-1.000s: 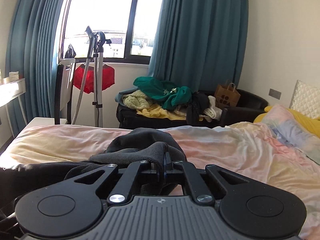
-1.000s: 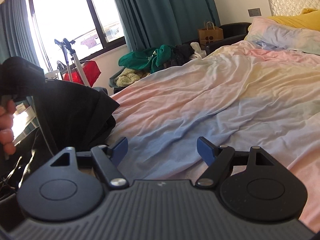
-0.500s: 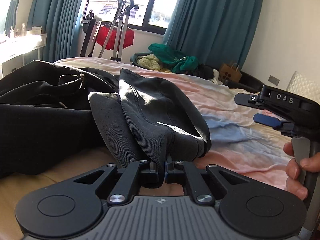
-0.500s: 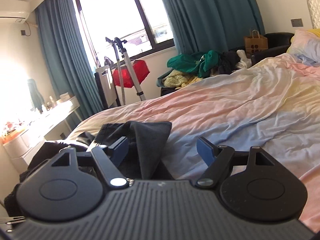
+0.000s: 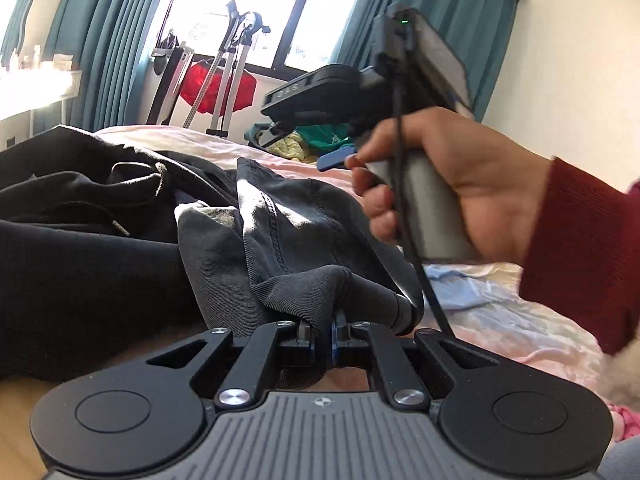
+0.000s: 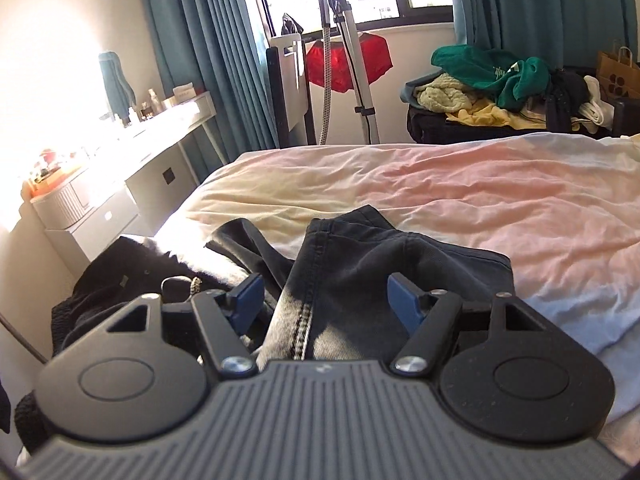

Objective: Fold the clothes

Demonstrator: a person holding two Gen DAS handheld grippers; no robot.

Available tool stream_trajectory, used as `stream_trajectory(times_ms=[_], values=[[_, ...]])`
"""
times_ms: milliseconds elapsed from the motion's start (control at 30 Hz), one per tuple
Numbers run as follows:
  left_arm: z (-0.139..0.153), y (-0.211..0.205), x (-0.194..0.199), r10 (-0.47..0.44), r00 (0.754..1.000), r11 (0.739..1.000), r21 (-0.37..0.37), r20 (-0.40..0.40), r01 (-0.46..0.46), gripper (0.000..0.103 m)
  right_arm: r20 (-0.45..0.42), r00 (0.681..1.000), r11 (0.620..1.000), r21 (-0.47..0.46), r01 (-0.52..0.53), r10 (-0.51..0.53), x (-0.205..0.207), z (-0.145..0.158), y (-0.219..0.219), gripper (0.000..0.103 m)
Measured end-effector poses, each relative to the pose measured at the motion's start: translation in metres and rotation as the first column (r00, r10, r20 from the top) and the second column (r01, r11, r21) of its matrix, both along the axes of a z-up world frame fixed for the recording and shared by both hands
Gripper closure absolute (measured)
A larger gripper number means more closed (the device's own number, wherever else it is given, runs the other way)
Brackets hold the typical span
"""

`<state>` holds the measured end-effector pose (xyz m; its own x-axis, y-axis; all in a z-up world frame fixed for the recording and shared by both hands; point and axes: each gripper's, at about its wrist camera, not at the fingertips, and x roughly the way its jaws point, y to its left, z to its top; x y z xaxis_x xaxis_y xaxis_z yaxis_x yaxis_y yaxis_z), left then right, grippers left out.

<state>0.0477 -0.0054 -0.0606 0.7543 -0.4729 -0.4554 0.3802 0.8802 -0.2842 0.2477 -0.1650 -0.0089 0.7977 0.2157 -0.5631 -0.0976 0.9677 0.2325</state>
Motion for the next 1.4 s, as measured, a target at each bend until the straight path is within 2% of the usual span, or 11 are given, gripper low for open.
stream_trajectory(times_ms=[233,300,367,533,700,900,1033,1200,1267,1300,1400], values=[[-0.016,0.021,0.012,-0.045,0.999,0.997,-0.07,-0.006,0.045,0.096,-0.131,0.991,0.982,-0.186,0.011,-0.036,0.09,-0.043,0.052,0.039],[-0.02,0.025,0.017,-0.047,0.999,0.995,-0.093,-0.015,0.045,0.096,-0.123,0.989,0.97,-0.236,0.056,-0.087,0.094,-0.05,0.053,0.078],[-0.022,0.027,0.022,-0.05,0.998,0.993,-0.108,-0.038,0.046,0.096,-0.075,0.979,0.967,-0.189,0.172,-0.188,0.086,-0.045,0.038,0.093],[-0.017,0.026,0.015,-0.062,0.998,0.989,-0.133,-0.019,0.058,0.097,0.104,0.952,0.942,-0.149,0.299,-0.286,0.047,-0.007,-0.003,0.096],[-0.006,0.014,0.002,-0.085,0.996,0.988,-0.129,0.033,0.088,0.095,0.178,0.872,0.887,0.011,0.462,-0.456,-0.015,0.034,-0.096,0.096],[0.006,-0.007,-0.018,-0.097,0.992,0.991,-0.083,0.086,0.104,0.07,0.084,0.732,0.734,0.169,0.658,-0.676,-0.115,0.0,-0.221,0.096],[0.011,-0.01,-0.036,-0.083,0.994,0.995,-0.048,0.072,0.086,0.05,-0.107,0.658,0.617,0.262,0.742,-0.746,-0.166,-0.051,-0.275,0.096],[0.016,0.003,-0.05,-0.015,1.0,0.999,-0.049,-0.01,0.015,0.045,-0.45,0.58,0.347,0.499,0.794,-0.679,-0.209,-0.117,-0.309,0.093],[0.019,0.007,-0.054,0.024,1.0,0.999,-0.036,-0.012,-0.024,0.042,-0.536,0.567,0.226,0.571,0.789,-0.626,-0.222,-0.137,-0.312,0.087],[0.02,0.01,-0.056,0.043,0.999,0.998,-0.036,-0.015,-0.044,0.041,-0.555,0.567,0.19,0.592,0.783,-0.609,-0.225,-0.142,-0.311,0.073],[0.02,0.026,-0.054,0.097,0.994,0.992,-0.081,-0.056,-0.102,0.039,-0.565,0.594,0.154,0.637,0.755,-0.573,-0.225,-0.147,-0.307,0.041]])
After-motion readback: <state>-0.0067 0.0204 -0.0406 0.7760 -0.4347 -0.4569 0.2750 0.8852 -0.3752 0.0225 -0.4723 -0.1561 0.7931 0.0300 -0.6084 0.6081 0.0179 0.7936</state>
